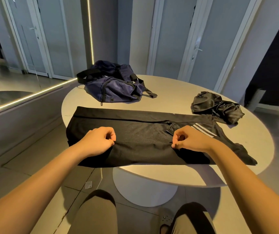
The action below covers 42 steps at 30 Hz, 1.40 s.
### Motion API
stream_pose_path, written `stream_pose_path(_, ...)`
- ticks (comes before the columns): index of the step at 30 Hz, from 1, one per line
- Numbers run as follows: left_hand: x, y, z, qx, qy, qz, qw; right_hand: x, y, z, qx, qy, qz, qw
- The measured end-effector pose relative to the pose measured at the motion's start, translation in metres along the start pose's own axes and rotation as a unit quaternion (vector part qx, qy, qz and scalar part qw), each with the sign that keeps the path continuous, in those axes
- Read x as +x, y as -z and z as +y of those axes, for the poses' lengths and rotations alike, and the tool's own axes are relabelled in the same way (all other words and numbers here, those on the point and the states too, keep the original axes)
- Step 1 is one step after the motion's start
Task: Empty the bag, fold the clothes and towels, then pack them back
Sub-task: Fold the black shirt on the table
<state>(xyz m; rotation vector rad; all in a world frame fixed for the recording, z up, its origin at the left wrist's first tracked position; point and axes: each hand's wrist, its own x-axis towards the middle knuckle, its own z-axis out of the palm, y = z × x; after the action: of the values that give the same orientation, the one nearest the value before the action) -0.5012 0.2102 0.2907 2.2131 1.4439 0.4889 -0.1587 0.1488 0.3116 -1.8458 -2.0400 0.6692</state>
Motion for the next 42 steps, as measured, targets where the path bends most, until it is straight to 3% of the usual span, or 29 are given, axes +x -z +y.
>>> stream_pose_path(6,-0.005,-0.004,0.000,0.090,-0.022,0.039,0.995,0.002,-0.013,-0.007,-0.071,0.009,0.040,0.997)
stream_pose_path(11,0.003,-0.020,0.011,0.114,-0.094,0.084,0.986,0.006,-0.010,0.021,-0.056,-0.028,0.257,0.964)
stream_pose_path(18,0.041,-0.056,0.029,0.219,-0.028,-0.105,0.970,0.018,-0.020,0.084,-0.186,-0.196,0.119,0.955)
stream_pose_path(26,0.069,-0.062,0.030,0.236,-0.059,-0.087,0.966,0.026,-0.021,0.096,-0.176,-0.253,0.146,0.940)
stream_pose_path(36,0.062,-0.048,0.007,0.241,-0.103,-0.088,0.961,0.015,-0.013,0.106,-0.204,-0.220,0.150,0.942)
stream_pose_path(42,0.040,-0.041,0.010,0.264,-0.079,-0.052,0.960,0.007,-0.009,0.086,-0.179,-0.194,0.241,0.934)
